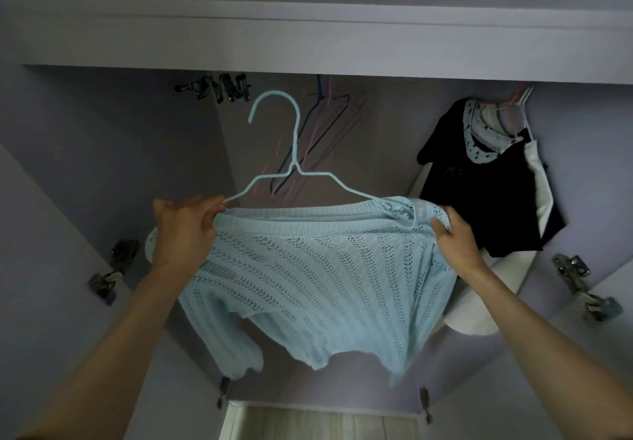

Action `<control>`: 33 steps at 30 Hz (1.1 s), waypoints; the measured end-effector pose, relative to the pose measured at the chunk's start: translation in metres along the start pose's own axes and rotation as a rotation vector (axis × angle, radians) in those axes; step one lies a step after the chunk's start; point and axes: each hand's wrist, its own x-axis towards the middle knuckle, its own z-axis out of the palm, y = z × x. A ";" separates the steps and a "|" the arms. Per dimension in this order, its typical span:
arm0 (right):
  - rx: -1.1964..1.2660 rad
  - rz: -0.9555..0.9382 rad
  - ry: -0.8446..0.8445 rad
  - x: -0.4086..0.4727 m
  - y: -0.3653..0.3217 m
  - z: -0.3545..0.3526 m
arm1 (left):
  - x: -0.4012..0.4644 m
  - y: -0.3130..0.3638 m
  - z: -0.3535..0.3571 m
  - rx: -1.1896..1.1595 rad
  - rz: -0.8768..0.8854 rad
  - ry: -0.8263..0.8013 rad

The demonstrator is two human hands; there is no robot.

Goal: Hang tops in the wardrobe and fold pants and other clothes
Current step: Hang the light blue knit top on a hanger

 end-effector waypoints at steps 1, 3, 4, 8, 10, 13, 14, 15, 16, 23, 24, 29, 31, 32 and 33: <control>-0.016 0.004 -0.038 -0.003 0.004 0.001 | 0.001 0.001 -0.001 -0.005 0.004 0.027; -0.112 0.016 -0.129 -0.009 0.011 0.003 | 0.003 0.000 -0.002 -0.044 -0.030 0.076; -0.154 0.022 -0.161 -0.012 0.015 0.003 | 0.004 -0.001 -0.004 -0.072 -0.060 0.094; -0.125 -0.012 -0.158 -0.013 0.010 0.002 | 0.004 0.001 -0.005 -0.080 -0.052 0.103; 0.032 -0.023 -0.046 -0.011 -0.002 0.002 | 0.004 0.003 -0.005 -0.060 0.023 0.087; 0.304 0.039 0.108 -0.004 -0.022 -0.007 | 0.006 0.000 -0.007 -0.030 0.057 0.086; 0.316 0.071 0.067 -0.001 -0.025 -0.010 | 0.007 0.000 -0.007 -0.031 0.060 0.089; 0.324 0.109 -0.020 0.000 -0.028 -0.010 | 0.007 0.001 -0.007 -0.034 0.069 0.094; 0.350 0.162 -0.133 -0.001 -0.028 -0.007 | 0.008 0.003 -0.007 -0.036 0.083 0.093; 0.408 0.238 -0.165 -0.003 -0.017 0.042 | 0.006 0.008 -0.008 -0.089 0.059 0.087; 0.339 0.206 -0.123 0.001 -0.014 0.043 | 0.007 0.007 -0.008 -0.099 0.049 0.089; 0.158 0.065 -0.036 0.013 -0.010 0.036 | 0.001 0.000 -0.008 -0.132 -0.040 0.051; 0.197 0.055 -0.015 0.016 -0.011 0.032 | -0.003 -0.002 -0.008 -0.122 -0.051 0.025; 0.231 0.062 -0.016 0.016 -0.012 0.030 | -0.004 -0.004 -0.007 -0.117 -0.041 0.016; 0.268 0.077 -0.025 0.016 -0.013 0.029 | -0.004 -0.006 -0.007 -0.113 -0.032 0.010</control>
